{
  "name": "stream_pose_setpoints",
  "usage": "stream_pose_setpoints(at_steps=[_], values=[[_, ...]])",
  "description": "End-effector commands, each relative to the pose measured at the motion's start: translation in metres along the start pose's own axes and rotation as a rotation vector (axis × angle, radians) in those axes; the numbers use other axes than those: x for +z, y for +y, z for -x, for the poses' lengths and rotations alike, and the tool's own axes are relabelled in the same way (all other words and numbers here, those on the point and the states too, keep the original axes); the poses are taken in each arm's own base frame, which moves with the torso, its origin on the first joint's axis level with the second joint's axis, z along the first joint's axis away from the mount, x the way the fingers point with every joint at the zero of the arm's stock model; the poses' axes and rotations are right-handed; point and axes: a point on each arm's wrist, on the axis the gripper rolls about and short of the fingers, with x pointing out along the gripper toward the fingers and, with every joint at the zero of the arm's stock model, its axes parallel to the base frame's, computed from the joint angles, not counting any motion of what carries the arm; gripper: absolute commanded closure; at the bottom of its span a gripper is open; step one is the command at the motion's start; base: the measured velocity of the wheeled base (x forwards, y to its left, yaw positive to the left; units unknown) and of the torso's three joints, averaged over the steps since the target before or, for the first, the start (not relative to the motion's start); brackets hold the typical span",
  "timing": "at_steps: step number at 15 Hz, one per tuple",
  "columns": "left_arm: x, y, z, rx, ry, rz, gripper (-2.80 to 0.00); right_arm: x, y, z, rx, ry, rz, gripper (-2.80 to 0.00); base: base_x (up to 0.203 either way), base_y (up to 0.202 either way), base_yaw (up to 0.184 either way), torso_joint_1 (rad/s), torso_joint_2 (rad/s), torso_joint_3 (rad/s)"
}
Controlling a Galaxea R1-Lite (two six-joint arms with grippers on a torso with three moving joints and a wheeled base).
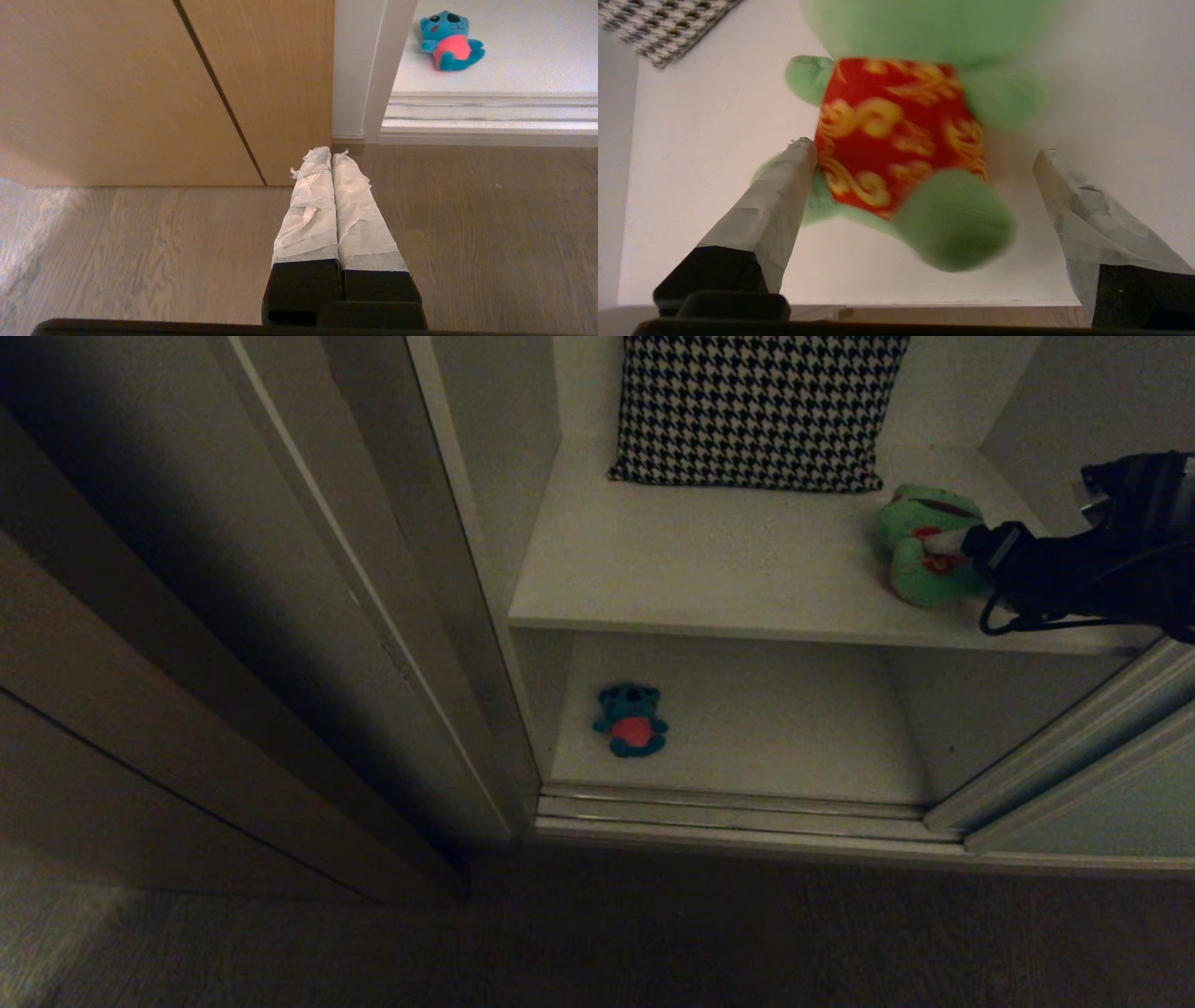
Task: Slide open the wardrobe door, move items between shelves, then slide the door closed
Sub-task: Place the green doll on the lower shelf
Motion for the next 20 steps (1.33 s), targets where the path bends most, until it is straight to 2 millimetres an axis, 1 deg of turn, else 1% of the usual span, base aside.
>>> stream_pose_setpoints(at_steps=[1,3,5,10,11,14,17,18,20], values=[[0.0,0.0,0.0,-0.001,0.001,-0.001,0.0,-0.002,0.004,-0.001,0.025,0.011,-0.003,-2.8,0.0,0.0,0.0,0.0,0.0,0.0],[0.0,0.0,0.0,-0.001,0.001,0.001,0.0,-0.007,0.002,-0.007,0.025,0.027,-0.006,-2.8,0.0,0.0,0.0,0.0,0.0,0.0],[0.0,0.0,0.0,-0.001,0.001,-0.001,0.0,-0.007,0.0,-0.011,0.026,0.028,-0.01,-2.8,0.0,0.0,0.0,0.0,0.0,0.0],[0.0,0.0,0.0,0.001,0.001,-0.001,0.0,-0.002,0.011,-0.004,0.049,0.016,-0.028,-2.8,0.0,0.0,0.0,0.0,0.0,0.0],[0.0,0.0,0.0,-0.001,0.001,-0.001,0.0,-0.003,0.012,-0.004,0.052,0.017,-0.027,0.0,0.0,0.0,0.0,0.0,0.0,0.0],[0.0,0.0,0.0,0.001,0.001,-0.001,0.0,-0.007,0.013,-0.009,0.057,0.023,-0.022,0.0,0.0,0.0,0.0,0.0,0.0,0.0],[0.0,0.0,0.0,-0.001,0.001,-0.001,0.0,-0.012,0.005,-0.017,0.05,0.028,-0.014,0.0,0.0,0.0,0.0,0.0,0.0,0.0],[0.0,0.0,0.0,-0.001,0.001,-0.001,0.0,-0.012,0.005,-0.017,0.051,0.027,-0.014,0.0,0.0,0.0,0.0,0.0,0.0,0.0],[0.0,0.0,0.0,0.001,0.001,-0.001,0.0,-0.008,0.01,-0.01,0.056,0.017,-0.011,0.0,0.0,0.0,0.0,0.0,0.0,0.0]])
